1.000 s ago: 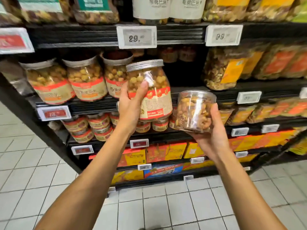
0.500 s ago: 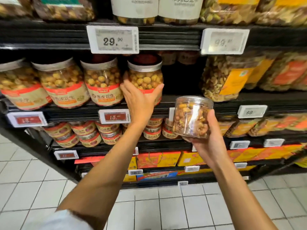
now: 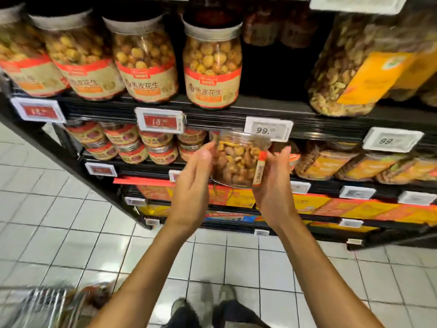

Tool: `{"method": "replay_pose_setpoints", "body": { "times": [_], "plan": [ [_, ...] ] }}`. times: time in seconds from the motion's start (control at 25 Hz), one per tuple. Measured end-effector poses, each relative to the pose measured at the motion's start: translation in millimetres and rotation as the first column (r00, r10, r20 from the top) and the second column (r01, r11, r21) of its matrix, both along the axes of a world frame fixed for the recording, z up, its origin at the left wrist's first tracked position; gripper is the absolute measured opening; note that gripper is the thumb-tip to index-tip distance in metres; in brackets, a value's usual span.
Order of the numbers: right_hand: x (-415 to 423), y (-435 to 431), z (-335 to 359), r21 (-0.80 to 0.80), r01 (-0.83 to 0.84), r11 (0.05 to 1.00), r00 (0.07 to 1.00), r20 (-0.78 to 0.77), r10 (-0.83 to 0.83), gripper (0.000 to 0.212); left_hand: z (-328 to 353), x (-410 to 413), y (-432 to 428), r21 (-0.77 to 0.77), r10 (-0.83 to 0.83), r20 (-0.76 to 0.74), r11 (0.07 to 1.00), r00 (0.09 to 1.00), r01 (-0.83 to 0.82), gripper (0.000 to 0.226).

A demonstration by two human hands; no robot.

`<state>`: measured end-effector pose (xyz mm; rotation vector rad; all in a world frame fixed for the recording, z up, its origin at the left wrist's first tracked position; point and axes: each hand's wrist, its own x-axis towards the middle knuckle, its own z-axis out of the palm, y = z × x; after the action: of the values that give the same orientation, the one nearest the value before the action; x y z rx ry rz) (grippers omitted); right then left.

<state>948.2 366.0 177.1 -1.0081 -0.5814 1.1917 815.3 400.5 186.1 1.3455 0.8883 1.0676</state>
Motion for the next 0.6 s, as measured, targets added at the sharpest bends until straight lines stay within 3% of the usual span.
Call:
{"method": "replay_pose_setpoints", "body": {
  "times": [0.16,0.4,0.6],
  "plan": [
    [-19.7,-26.7,-11.1,0.041,0.007,0.999,1.000,-0.028,-0.006,0.072,-10.4,-10.8,0.1,-0.040,-0.035,0.105,0.998,0.994,0.040,0.054],
    [-78.6,-61.2,-64.4,-0.121,0.149,0.981,0.964,0.240,-0.117,0.039,-75.8,-74.3,-6.9,-0.196,-0.027,0.113,0.979,0.993,0.049,0.083],
    [-102.4,-70.4,-87.3,-0.136,0.097,0.986,0.974,0.219,-0.066,0.033,-109.5,-91.3,-10.5,-0.206,-0.046,0.182,0.975,0.982,0.083,0.043]
  ]
}}
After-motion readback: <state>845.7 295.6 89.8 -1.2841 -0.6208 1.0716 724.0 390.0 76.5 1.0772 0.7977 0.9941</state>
